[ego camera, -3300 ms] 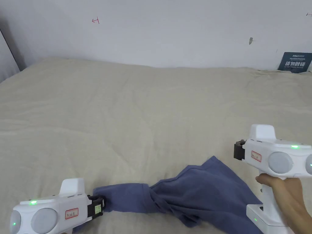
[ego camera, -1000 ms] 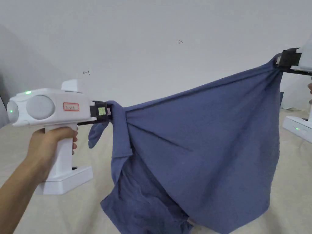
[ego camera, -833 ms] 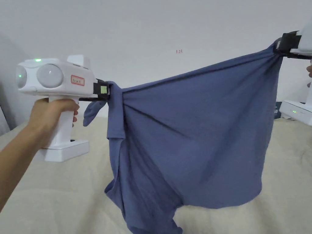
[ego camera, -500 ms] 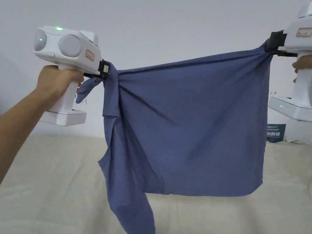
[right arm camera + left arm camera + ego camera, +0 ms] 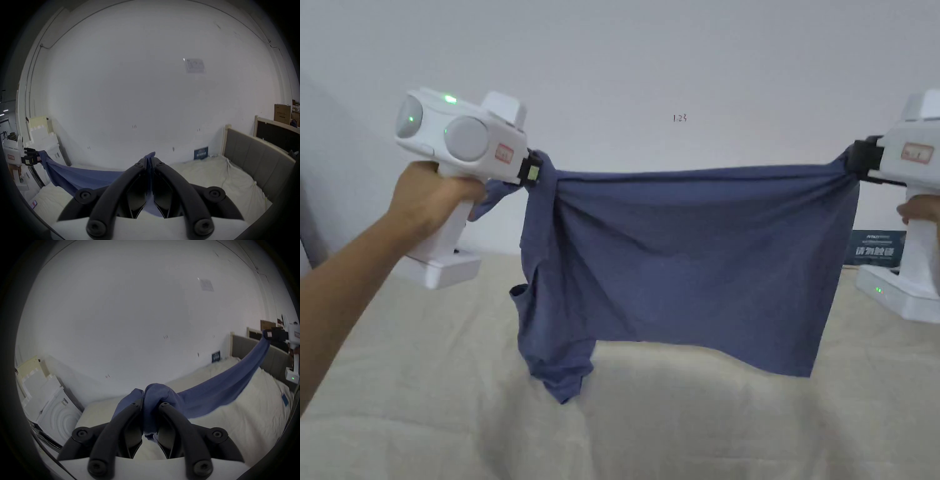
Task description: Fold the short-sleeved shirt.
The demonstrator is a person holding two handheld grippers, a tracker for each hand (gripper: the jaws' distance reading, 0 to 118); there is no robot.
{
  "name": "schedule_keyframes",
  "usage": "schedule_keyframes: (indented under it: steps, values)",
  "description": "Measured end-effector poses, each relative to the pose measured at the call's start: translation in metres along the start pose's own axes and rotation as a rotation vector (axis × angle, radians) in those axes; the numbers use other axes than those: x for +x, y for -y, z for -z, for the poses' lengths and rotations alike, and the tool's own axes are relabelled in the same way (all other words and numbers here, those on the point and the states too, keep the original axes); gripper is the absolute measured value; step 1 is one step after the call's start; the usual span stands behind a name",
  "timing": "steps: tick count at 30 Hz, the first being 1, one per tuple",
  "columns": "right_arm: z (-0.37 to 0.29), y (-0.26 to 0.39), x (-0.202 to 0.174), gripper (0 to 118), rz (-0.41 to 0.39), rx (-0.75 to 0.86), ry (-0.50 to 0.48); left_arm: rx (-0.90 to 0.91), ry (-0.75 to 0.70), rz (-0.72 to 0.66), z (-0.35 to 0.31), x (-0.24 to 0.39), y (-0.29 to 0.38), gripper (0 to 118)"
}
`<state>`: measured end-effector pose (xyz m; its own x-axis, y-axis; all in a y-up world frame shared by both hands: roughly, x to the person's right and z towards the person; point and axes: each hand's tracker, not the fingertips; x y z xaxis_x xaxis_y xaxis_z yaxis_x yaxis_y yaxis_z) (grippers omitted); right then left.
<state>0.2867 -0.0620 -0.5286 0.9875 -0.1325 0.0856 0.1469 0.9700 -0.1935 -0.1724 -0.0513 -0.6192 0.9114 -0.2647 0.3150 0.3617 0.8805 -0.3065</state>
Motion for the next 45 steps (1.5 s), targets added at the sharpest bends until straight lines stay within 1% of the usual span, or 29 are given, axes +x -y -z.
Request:
schedule_keyframes:
  steps: [1,3,6,8,11,12,16,18,20,21,22,24,25,29,31,36,38,42,45]
  values:
    - [0.000,0.017,0.002,2,-0.006,-0.022,0.006,-0.029,0.015,-0.002,0.003,0.006,0.017,13]
    - [0.000,0.057,0.010,2,0.008,-0.083,0.007,-0.093,0.050,-0.006,0.010,0.020,0.058,13]
    - [-0.011,0.113,0.021,2,0.030,-0.153,0.021,-0.151,0.093,0.010,0.008,0.043,0.119,13]
    - [-0.023,0.152,0.029,2,0.048,-0.203,0.017,-0.196,0.131,-0.005,0.002,0.057,0.161,13]
    - [-0.047,0.201,0.036,2,0.067,-0.278,0.019,-0.250,0.160,0.013,-0.010,0.076,0.215,13]
    - [-0.058,0.218,0.038,2,0.076,-0.281,0.017,-0.264,0.180,0.019,-0.007,0.076,0.234,13]
    - [-0.097,0.267,0.040,2,0.087,-0.363,0.014,-0.343,0.231,0.057,-0.027,0.096,0.289,13]
    - [-0.117,0.286,0.042,2,0.100,-0.385,0.018,-0.365,0.246,0.100,-0.038,0.107,0.313,13]
    - [-0.135,0.301,0.043,2,0.118,-0.399,0.020,-0.398,0.258,0.140,-0.049,0.117,0.330,13]
    - [-0.144,0.307,0.042,2,0.125,-0.406,0.021,-0.393,0.259,0.139,-0.055,0.121,0.337,13]
    - [-0.149,0.314,0.052,2,0.126,-0.412,0.023,-0.402,0.261,0.156,-0.060,0.125,0.343,13]
    - [-0.166,0.323,0.054,2,0.131,-0.423,0.023,-0.405,0.266,0.190,-0.073,0.133,0.355,13]
    - [-0.175,0.326,0.055,2,0.133,-0.428,0.023,-0.408,0.268,0.228,-0.080,0.137,0.360,13]
    - [-0.209,0.338,0.062,2,0.149,-0.445,0.022,-0.398,0.285,0.283,-0.116,0.142,0.368,13]
    - [-0.224,0.346,0.067,2,0.160,-0.451,0.017,-0.392,0.292,0.346,-0.130,0.144,0.373,13]
    - [-0.262,0.366,0.061,2,0.181,-0.487,0.021,-0.405,0.319,0.447,-0.163,0.155,0.395,13]
    - [-0.272,0.380,0.064,2,0.191,-0.513,0.038,-0.411,0.322,0.444,-0.171,0.160,0.406,13]
    - [-0.284,0.409,0.074,2,0.233,-0.563,0.062,-0.434,0.335,0.396,-0.181,0.167,0.426,13]
    - [-0.285,0.423,0.080,2,0.236,-0.594,0.083,-0.466,0.354,0.375,-0.183,0.171,0.439,13]
